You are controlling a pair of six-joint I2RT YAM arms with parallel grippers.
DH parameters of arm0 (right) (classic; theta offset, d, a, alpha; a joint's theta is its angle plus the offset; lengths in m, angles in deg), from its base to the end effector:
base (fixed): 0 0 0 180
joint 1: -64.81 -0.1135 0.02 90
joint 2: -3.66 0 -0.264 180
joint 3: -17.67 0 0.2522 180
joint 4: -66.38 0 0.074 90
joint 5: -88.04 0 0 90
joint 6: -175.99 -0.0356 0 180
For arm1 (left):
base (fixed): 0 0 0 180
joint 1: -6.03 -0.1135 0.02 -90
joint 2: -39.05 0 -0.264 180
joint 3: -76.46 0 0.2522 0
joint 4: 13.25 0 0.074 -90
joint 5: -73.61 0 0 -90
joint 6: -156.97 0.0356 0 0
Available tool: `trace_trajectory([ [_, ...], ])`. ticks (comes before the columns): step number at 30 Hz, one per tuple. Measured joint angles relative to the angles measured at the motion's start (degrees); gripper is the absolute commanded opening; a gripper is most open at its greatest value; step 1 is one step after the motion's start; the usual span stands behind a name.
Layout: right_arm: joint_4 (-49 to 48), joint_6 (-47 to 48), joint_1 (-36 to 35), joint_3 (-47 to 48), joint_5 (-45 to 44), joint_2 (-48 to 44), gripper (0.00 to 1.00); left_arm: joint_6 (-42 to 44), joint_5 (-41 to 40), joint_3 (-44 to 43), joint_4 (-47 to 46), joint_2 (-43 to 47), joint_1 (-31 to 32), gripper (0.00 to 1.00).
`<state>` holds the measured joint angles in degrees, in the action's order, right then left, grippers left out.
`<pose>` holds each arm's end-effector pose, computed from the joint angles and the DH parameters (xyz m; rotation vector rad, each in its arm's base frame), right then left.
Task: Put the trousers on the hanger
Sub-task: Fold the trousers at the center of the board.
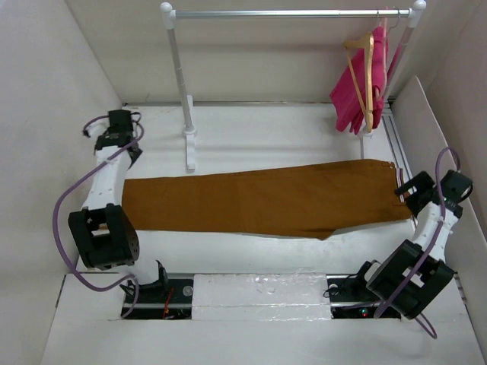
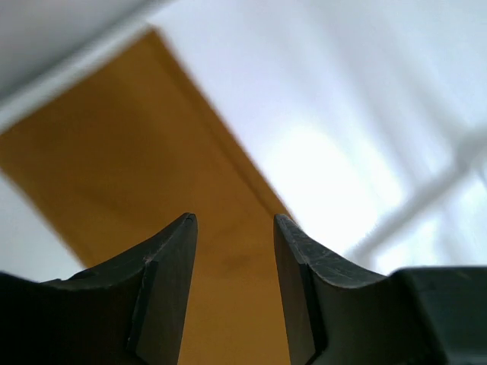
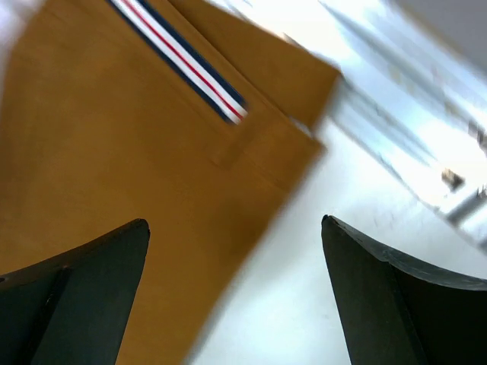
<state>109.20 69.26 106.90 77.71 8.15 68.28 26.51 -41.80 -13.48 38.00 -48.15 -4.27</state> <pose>0.1764 -0.1509 0.2516 1.0972 2.1135 0.0017 0.3213 0.0739 0.3097 -1.1743 2.0127 0.2766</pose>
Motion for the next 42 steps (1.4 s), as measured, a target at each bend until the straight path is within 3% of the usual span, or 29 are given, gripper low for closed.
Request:
trace_trajectory([
  [4,0.1,-0.6,1.5,-7.8,-1.6,-0.4,1.00,0.6,4.4,4.8,-5.3,3.4,12.5,0.40],
  [8,-0.9,-1.3,3.0,-9.8,-1.8,-0.5,1.00,0.9,11.1,14.1,-10.9,10.2,24.0,0.40],
  [12,-6.8,-2.3,3.7,-10.8,-1.0,2.5,1.00,0.8,16.5,19.4,-14.9,14.0,30.0,0.41],
  [19,-16.6,-4.5,4.1,-10.5,2.4,12.5,0.98,0.2,18.8,20.9,-19.3,10.0,39.3,0.41],
  [21,-19.1,-5.0,4.1,-9.4,3.3,14.7,0.87,-0.2,19.4,21.9,-20.1,9.2,41.1,0.41],
  [25,-22.6,-6.3,4.1,-8.8,4.0,18.0,0.43,-1.0,19.6,23.3,-20.5,7.9,41.6,0.40],
  [26,-23.2,-6.6,4.1,-8.7,4.3,18.8,0.36,-1.0,19.5,23.3,-20.5,7.5,41.6,0.40],
  [28,-24.5,-7.2,4.1,-8.5,5.3,20.5,0.08,-1.2,19.1,23.3,-20.5,7.0,41.6,0.40],
  [29,-25.2,-7.2,4.2,-8.4,6.0,21.1,0.01,-1.3,19.0,23.3,-20.5,7.0,41.6,0.40],
  [34,-23.7,-6.6,4.5,-7.9,7.5,19.2,0.00,-1.4,17.3,23.3,-20.5,6.9,44.1,0.40],
  [38,-16.6,-4.5,4.3,-5.9,7.1,7.3,0.00,-1.4,15.8,21.8,-19.9,3.2,52.1,0.40],
  [42,-11.7,-1.4,2.0,-1.5,7.1,-3.2,0.00,-1.4,13.1,14.3,-17.0,-4.4,61.0,0.40],
])
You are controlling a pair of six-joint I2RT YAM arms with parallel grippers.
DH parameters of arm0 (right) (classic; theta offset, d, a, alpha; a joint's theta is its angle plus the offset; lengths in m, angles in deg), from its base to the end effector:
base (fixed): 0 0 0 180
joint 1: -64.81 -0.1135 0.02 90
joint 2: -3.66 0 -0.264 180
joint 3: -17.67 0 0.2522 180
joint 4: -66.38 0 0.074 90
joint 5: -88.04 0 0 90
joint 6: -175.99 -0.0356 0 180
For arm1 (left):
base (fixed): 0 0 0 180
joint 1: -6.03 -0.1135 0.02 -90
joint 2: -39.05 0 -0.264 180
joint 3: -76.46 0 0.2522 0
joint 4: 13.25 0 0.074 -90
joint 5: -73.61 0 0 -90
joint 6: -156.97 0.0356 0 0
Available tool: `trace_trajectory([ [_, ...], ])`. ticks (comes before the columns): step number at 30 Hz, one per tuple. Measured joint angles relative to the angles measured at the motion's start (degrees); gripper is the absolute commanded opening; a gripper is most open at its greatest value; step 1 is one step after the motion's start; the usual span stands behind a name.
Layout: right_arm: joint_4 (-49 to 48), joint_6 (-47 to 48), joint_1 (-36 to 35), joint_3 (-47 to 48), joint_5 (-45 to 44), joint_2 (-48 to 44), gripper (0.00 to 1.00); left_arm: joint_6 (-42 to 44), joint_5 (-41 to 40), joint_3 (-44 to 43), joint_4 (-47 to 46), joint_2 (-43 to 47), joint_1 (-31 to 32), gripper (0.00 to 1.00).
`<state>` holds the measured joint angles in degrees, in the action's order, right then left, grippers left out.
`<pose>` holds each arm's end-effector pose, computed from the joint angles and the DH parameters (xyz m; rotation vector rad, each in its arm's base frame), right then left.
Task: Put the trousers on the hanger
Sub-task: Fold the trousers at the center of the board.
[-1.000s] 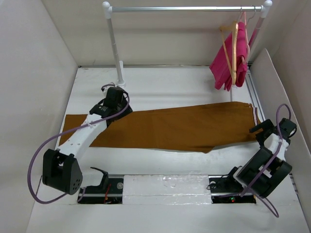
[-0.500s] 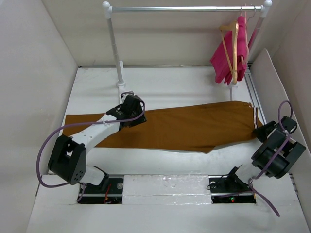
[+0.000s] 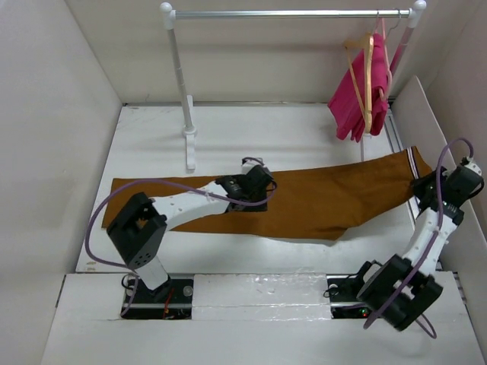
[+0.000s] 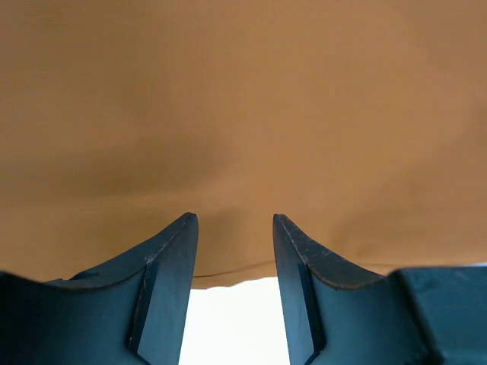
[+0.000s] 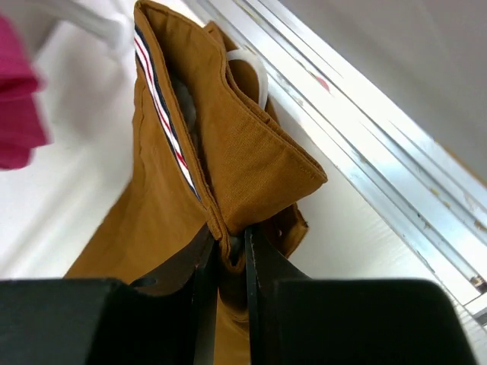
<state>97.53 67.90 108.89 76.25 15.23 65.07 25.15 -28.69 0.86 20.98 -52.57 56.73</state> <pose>0.1762 -0.1560 0.2725 0.9521 1.9105 0.0589 0.2209 -0.2579 0.2242 0.0954 2.4740 -0.4618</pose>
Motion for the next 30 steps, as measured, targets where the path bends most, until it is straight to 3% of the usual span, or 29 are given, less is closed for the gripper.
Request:
trace_trajectory([
  [5,5.5,3.2,-7.9,-0.2,-2.2,-12.0,0.00,0.0,0.2,-4.0,0.0,-3.6,3.1,0.40],
  [11,10.6,2.8,-22.2,-2.1,-3.4,-18.2,0.00,2.3,-0.5,-5.0,2.6,0.7,-3.0,0.40],
  [14,10.7,-1.2,-35.2,-3.0,-7.7,-20.8,0.00,4.5,-1.0,-7.4,3.8,7.4,-8.6,0.40],
  [16,10.6,-4.6,-47.7,-2.6,-13.7,-21.6,0.00,5.8,-1.3,-10.9,4.1,11.7,-12.4,0.40],
  [21,14.1,-11.4,-82.6,9.5,-33.2,-11.5,0.00,8.4,-3.0,-20.7,4.1,17.9,-18.1,0.40],
  [23,13.9,-12.8,-90.8,15.5,-37.9,-5.9,0.00,8.4,-3.4,-20.8,3.9,19.7,-18.2,0.39],
  [26,12.3,-13.3,-96.2,22.5,-42.2,1.2,0.00,7.7,-3.6,-13.8,4.0,23.2,-18.6,0.38],
  [30,11.1,-11.7,-94.8,28.7,-43.8,7.0,0.00,6.7,-0.5,0.8,4.4,26.8,-20.7,0.37],
])
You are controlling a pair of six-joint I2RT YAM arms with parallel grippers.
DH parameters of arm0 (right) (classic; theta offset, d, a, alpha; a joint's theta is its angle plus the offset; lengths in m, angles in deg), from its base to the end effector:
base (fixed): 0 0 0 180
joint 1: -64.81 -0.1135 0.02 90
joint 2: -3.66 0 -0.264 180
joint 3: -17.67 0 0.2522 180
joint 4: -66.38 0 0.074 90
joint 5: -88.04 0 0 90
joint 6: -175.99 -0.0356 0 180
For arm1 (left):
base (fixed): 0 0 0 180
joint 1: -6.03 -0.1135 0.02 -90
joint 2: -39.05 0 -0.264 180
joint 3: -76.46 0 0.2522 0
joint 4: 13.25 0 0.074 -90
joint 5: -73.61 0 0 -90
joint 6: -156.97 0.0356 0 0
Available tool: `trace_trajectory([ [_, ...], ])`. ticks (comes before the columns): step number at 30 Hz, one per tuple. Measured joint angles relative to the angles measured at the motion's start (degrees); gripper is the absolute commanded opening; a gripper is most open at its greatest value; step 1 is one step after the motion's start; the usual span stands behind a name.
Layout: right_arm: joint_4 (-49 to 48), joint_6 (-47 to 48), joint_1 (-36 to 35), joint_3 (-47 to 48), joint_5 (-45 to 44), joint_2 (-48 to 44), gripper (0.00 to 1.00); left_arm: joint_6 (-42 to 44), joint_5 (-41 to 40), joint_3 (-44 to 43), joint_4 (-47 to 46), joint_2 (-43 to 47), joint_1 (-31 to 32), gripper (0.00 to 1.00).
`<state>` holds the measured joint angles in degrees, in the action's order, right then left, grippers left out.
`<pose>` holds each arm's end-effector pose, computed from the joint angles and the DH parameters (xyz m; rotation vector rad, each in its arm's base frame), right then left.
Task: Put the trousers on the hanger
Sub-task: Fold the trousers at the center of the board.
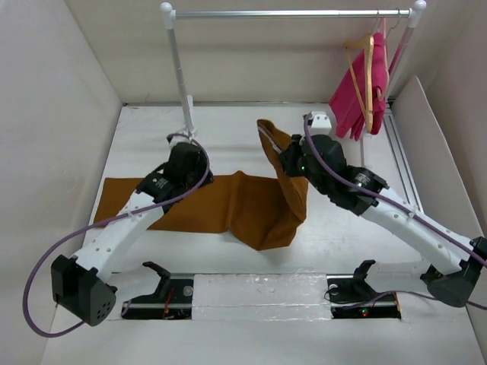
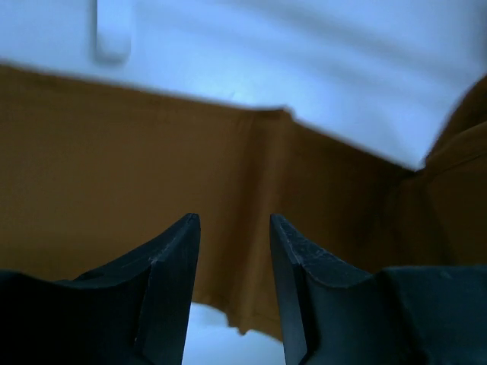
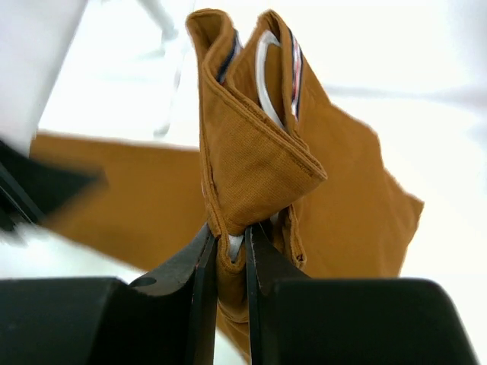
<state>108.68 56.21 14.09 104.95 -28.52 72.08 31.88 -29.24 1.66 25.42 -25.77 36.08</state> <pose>0.1761 0.1901 0.3984 -0.0570 1.9633 0.4735 0.2216 -0.1190 0.3439 -0.2309 2.0785 -0.4678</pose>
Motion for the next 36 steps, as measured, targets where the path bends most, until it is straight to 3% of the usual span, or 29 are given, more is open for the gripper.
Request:
trace_trajectory([
  [6,-2.2,3.9,12.3,6.3,3.3,-0.2,0.00,-3.7,6.1,15.8,-2.0,-1.3,-0.2,0.37],
  [11,-3.7,6.1,17.9,10.4,7.6,-2.2,0.00,-5.9,9.4,15.8,-8.7,-8.9,1.2,0.37],
  [21,-1.9,8.0,25.5,18.1,15.2,-6.6,0.00,-11.1,11.5,6.6,-15.9,-30.7,18.2,0.36],
  [30,2.8,10.0,37.1,26.1,23.8,-7.1,0.00,-14.5,13.9,-19.7,-15.6,-50.2,27.1,0.35],
  [33,2.8,10.4,38.1,26.7,26.3,-7.6,0.00,-14.6,13.0,-24.9,-14.3,-51.3,29.4,0.35],
  [36,2.4,10.7,37.2,25.6,28.0,-8.0,0.00,-14.4,11.2,-22.1,-12.9,-46.3,29.8,0.35],
])
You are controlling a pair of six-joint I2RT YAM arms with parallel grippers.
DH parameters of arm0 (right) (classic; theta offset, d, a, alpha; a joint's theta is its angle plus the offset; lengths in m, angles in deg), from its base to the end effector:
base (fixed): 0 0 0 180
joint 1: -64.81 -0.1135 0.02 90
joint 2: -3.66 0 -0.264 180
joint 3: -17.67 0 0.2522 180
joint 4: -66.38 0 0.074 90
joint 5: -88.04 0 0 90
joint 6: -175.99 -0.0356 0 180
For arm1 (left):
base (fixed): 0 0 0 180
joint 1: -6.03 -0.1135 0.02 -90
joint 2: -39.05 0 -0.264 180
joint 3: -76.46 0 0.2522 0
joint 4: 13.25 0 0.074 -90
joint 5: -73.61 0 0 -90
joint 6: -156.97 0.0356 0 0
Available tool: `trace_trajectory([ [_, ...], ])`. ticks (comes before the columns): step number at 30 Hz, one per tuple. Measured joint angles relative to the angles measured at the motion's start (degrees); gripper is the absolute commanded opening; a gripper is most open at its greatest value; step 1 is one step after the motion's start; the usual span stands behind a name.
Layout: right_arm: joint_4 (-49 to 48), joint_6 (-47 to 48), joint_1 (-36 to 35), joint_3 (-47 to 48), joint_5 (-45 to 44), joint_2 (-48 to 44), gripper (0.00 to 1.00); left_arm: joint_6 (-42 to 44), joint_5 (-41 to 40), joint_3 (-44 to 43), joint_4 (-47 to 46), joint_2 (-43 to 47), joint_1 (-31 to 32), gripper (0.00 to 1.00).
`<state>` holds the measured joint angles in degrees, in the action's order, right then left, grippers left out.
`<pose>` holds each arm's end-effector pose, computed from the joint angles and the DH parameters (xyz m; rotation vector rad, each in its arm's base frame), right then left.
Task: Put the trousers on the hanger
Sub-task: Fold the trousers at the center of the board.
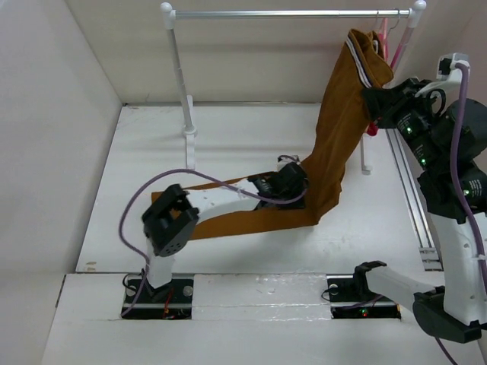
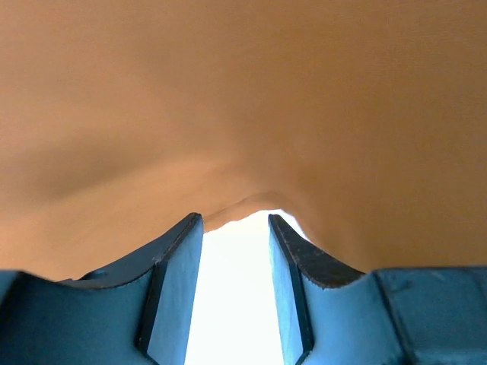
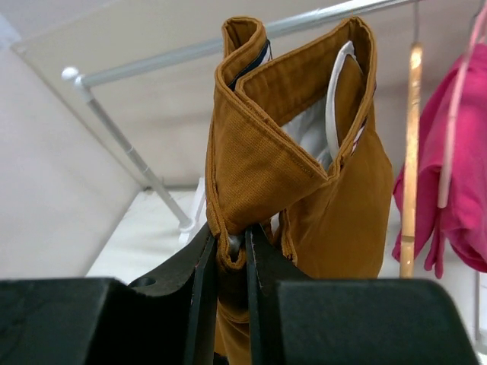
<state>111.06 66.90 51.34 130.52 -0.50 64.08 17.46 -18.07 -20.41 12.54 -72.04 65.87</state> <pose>0.1476 0.0363 0.5578 0.0501 1.4526 0.4844 0.2237 -0.3829 0.2274 0.2048 2.4524 -0.9152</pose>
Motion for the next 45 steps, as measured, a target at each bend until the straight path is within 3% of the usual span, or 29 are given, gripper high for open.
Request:
trace_trajectory([
  [6,-0.3,2.6,-7.4,-1.3,1.3,3.3,0.00,1.0,-9.5,14.6,5.4,28.0,-7.3,0.35],
  [12,-1.4,5.9,-23.0,-0.1,-2.3,12.3,0.00,3.7,-15.9,17.0,8.1,56.0,-30.5,0.36],
  [15,-1.6,7.5,-30.7,2.6,-4.6,18.6,0.00,5.2,-18.2,17.2,11.0,62.9,-40.9,0.37],
  [22,-4.8,10.7,-42.6,8.5,-8.2,32.5,0.00,5.8,-22.9,16.8,17.1,65.3,-42.4,0.37],
  [23,-5.3,10.8,-45.2,8.8,-8.3,36.0,0.03,5.8,-23.7,16.3,18.0,65.0,-42.4,0.37],
  [24,-6.3,11.1,-46.7,8.9,-8.7,37.6,0.13,5.9,-24.5,15.7,18.8,64.7,-42.4,0.37],
  [25,-7.8,11.3,-48.3,8.9,-9.2,39.6,0.27,6.1,-25.4,15.0,19.4,64.4,-42.4,0.37],
  [26,-9.4,11.5,-49.8,8.8,-9.0,41.6,0.48,6.3,-26.4,14.2,20.1,64.4,-42.4,0.38],
  [28,-12.9,10.8,-52.8,8.5,-7.4,45.7,0.73,6.6,-28.5,12.5,21.4,64.8,-42.4,0.38],
  [29,-14.8,10.3,-53.8,8.2,-5.9,47.5,0.90,7.1,-29.6,11.6,22.0,65.3,-42.4,0.38],
  [31,-17.7,9.7,-55.5,5.7,-2.9,49.4,0.96,8.1,-31.8,10.0,22.6,66.6,-42.4,0.38],
  [34,-19.7,8.7,-55.1,-1.5,0.8,48.3,0.93,9.2,-33.7,8.5,23.3,68.0,-42.4,0.39],
  [36,-20.1,8.2,-52.9,-7.2,2.5,45.1,0.82,9.4,-34.1,8.6,23.3,69.2,-42.5,0.39],
  [38,-20.3,8.4,-48.8,-13.3,3.2,39.6,0.28,9.4,-32.5,11.3,21.7,69.8,-42.5,0.39],
  [39,-20.4,8.3,-46.0,-16.8,3.1,35.9,0.08,9.4,-31.0,13.9,20.4,70.0,-42.6,0.39],
  [40,-20.1,8.3,-42.8,-20.0,3.0,31.8,0.00,9.4,-29.0,16.5,19.8,69.7,-42.6,0.39],
  [43,-20.4,9.1,-33.0,-28.4,2.4,20.4,0.00,8.8,-20.6,26.4,17.3,64.6,-42.7,0.40],
  [45,-18.7,10.5,-27.1,-32.7,1.9,14.3,0.34,8.1,-15.0,32.8,15.1,59.3,-42.7,0.39],
])
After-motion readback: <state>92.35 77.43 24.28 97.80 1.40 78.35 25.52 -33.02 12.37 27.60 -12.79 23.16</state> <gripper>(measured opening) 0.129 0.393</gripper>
